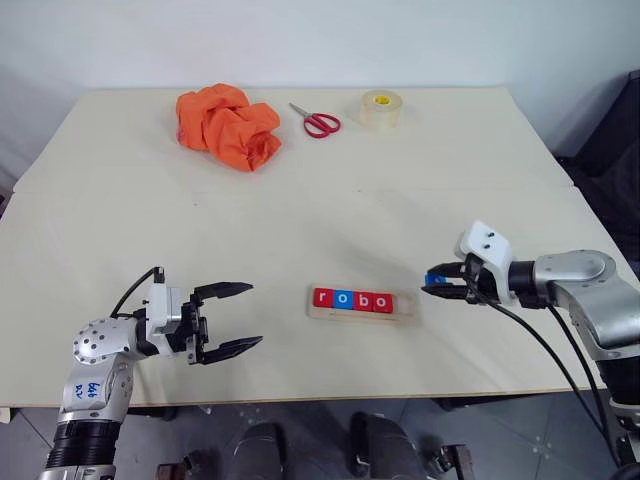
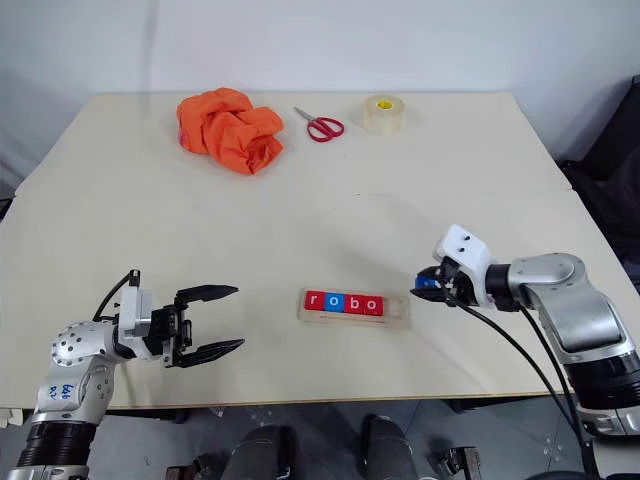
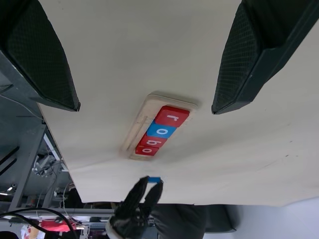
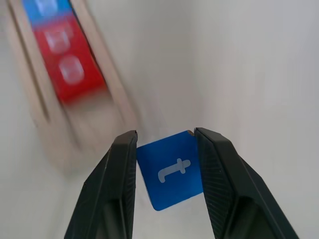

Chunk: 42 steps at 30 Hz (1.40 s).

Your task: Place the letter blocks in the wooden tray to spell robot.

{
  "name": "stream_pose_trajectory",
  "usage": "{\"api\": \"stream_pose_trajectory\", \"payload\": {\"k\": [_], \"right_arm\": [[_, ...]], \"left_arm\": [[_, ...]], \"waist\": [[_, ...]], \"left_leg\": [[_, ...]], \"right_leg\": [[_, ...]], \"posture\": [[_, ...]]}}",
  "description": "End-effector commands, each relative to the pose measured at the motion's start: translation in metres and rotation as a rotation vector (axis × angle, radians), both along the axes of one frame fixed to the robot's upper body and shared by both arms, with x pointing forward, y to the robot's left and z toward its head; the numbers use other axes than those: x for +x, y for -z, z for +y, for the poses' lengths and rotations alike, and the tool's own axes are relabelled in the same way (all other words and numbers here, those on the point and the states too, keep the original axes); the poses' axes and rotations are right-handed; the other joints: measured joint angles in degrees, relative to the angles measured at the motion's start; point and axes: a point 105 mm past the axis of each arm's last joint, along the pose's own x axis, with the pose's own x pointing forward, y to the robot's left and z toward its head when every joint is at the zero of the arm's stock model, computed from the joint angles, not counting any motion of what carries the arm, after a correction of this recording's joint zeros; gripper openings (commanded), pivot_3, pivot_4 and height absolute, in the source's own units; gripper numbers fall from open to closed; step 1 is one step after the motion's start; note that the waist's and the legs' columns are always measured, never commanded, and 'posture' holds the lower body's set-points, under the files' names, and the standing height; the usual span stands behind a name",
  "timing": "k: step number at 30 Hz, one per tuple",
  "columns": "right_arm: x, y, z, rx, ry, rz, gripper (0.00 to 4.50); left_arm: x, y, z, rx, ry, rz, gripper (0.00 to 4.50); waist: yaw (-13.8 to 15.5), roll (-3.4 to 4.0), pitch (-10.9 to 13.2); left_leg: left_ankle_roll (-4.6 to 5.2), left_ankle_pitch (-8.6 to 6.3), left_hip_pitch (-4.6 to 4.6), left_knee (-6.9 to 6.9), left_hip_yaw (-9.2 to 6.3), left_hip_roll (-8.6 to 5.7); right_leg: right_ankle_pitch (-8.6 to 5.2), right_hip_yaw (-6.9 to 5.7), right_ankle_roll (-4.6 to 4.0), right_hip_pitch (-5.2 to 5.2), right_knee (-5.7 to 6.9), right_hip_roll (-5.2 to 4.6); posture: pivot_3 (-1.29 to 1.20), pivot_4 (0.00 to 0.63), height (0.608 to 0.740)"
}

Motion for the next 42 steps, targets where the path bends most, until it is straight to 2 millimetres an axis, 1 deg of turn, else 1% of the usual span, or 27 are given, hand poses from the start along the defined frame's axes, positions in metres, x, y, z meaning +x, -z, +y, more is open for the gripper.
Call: {"api": "stream_pose_trajectory", "payload": {"k": [1, 2, 6, 11, 15, 19, 25, 34, 41, 42], "right_arm": [[-0.008, -0.009, 0.015, 0.013, 0.004, -0.033, 1.39], [-0.011, -0.007, 0.019, 0.011, -0.004, -0.029, 1.39], [-0.015, 0.001, 0.021, -0.015, 0.005, -0.020, 1.39], [-0.022, 0.007, 0.030, 0.003, -0.009, 0.003, 1.39], [-0.022, 0.010, 0.033, 0.030, -0.001, 0.017, 1.39], [-0.024, 0.019, 0.038, 0.026, -0.018, 0.031, 1.39], [-0.024, 0.020, 0.041, 0.013, -0.033, 0.031, 1.39], [-0.018, 0.018, 0.039, -0.005, -0.030, 0.009, 1.39], [-0.018, 0.019, 0.038, -0.027, -0.044, 0.005, 1.39], [-0.021, 0.019, 0.039, -0.027, -0.055, 0.009, 1.74]], "left_arm": [[0.000, -0.005, -0.001, -0.007, 0.013, -0.028, 4.50], [0.000, -0.005, -0.001, -0.007, 0.014, -0.028, 4.50], [0.001, -0.005, -0.001, -0.006, 0.018, -0.029, 4.50], [0.003, -0.005, -0.002, -0.007, 0.023, -0.032, 4.50], [0.003, -0.005, -0.002, -0.006, 0.025, -0.032, 4.50], [0.003, -0.006, -0.003, -0.007, 0.023, -0.033, 4.50], [0.002, -0.005, -0.002, -0.008, 0.019, -0.034, 4.50], [0.002, -0.005, -0.003, -0.011, 0.014, -0.036, 4.50], [0.003, -0.005, -0.003, -0.012, 0.012, -0.038, 4.50], [0.003, -0.005, -0.003, -0.013, 0.012, -0.038, 4.50]], "waist": [[0.0, 0.00, 0.0], [0.1, 0.00, 0.0], [0.1, 0.00, 0.0], [0.0, 0.00, 0.0], [-0.1, 0.00, 0.0], [0.0, 0.00, 0.0], [0.0, 0.00, 0.0], [0.0, 0.00, 0.0], [0.0, 0.00, 0.0], [0.0, 0.00, 0.0]], "left_leg": [[0.00, 0.00, 0.00, 0.00, 0.00, 0.00], [0.00, -0.01, -0.02, -0.01, 0.01, -0.01], [0.04, -0.03, -0.04, 0.00, 0.00, -0.03], [0.04, -0.03, -0.03, -0.02, 0.00, -0.02], [0.04, -0.03, -0.03, -0.02, 0.00, -0.01], [0.04, -0.03, -0.03, -0.02, 0.00, -0.01], [0.04, -0.03, -0.03, -0.02, 0.00, -0.01], [0.04, -0.03, -0.03, -0.02, 0.00, -0.01], [0.04, -0.03, -0.03, -0.02, 0.01, -0.01], [0.04, -0.03, -0.03, -0.02, 0.01, -0.01]], "right_leg": [[0.00, 0.00, 0.00, 0.00, 0.00, -0.01], [0.00, 0.00, 0.00, -0.01, 0.00, -0.02], [0.00, -0.01, -0.01, 0.00, -0.04, -0.04], [-0.01, -0.01, -0.01, -0.01, -0.03, -0.01], [-0.01, -0.01, -0.01, -0.02, -0.02, 0.00], [0.00, -0.01, -0.01, -0.01, -0.03, -0.01], [-0.01, -0.02, -0.01, -0.01, -0.02, -0.01], [-0.01, -0.01, -0.01, -0.01, -0.02, 0.00], [-0.01, -0.01, -0.01, -0.01, -0.03, 0.00], [-0.01, -0.01, -0.01, -0.01, -0.02, 0.00]], "posture": [[0.00, 0.150, 0.740], [0.00, 0.150, 0.740], [0.00, 0.150, 0.740], [0.00, 0.150, 0.740], [0.00, 0.150, 0.740], [0.00, 0.150, 0.740], [0.00, 0.150, 0.740], [0.00, 0.150, 0.740], [0.00, 0.150, 0.740], [0.00, 0.150, 0.740]]}}
